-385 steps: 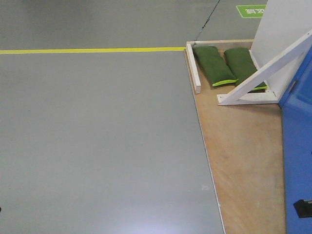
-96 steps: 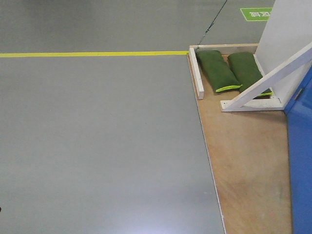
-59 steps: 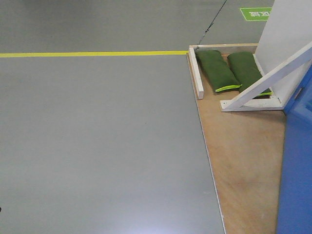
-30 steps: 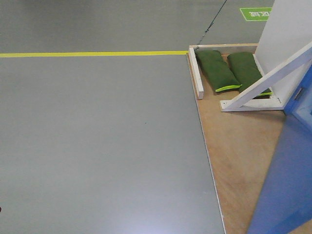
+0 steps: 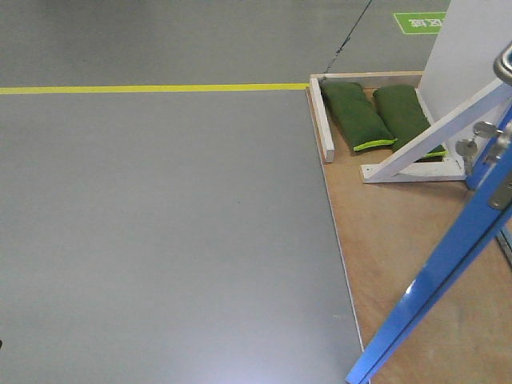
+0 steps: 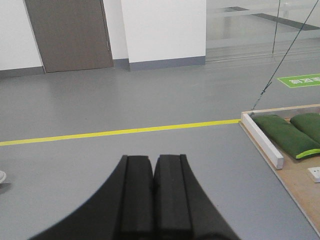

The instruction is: Move to blue door and open it

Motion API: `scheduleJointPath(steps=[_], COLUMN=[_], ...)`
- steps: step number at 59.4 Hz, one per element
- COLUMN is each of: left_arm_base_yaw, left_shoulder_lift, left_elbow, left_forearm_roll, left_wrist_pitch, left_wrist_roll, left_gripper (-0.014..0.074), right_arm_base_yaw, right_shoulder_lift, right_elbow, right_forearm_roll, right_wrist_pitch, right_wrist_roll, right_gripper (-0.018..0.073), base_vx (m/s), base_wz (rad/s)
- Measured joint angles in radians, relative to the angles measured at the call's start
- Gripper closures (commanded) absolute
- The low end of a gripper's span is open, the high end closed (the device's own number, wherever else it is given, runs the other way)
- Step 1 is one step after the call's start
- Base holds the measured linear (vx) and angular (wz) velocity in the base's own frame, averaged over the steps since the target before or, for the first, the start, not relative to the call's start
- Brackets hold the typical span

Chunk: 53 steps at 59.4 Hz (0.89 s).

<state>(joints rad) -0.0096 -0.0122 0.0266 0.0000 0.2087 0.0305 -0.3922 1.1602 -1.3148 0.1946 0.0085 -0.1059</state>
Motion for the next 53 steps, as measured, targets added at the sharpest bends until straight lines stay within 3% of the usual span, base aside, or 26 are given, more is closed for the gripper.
scheduleJointPath(steps=[14,24,37,53], left_arm_base_yaw=[0.000,0.000,0.000,0.000], left_shoulder_lift=[0.000,0.000,0.000,0.000], left_elbow=[0.000,0.000,0.000,0.000], left_forearm_roll=[0.000,0.000,0.000,0.000], left_wrist_pitch=[0.000,0.000,0.000,0.000], left_wrist_roll=[0.000,0.000,0.000,0.000], left_gripper=[0.0526,0.0526,0.0526,0.0526], right_arm_base_yaw=[0.265,0.402,0.496,0.554], right_shoulder_lift=[0.002,0.032,0.101,0.152], right_elbow=[-0.001,-0.001,-0.002,-0.001], right_forearm_roll=[0.000,0.000,0.000,0.000], right_wrist_pitch=[0.031,0.032,0.003,0.031], right_wrist_roll=[0.000,0.000,0.000,0.000], right_gripper=[0.0567,0.0567,0.0567,0.0567], base_vx=[0.00,0.00,0.00,0.00], base_wz=[0.00,0.00,0.00,0.00])
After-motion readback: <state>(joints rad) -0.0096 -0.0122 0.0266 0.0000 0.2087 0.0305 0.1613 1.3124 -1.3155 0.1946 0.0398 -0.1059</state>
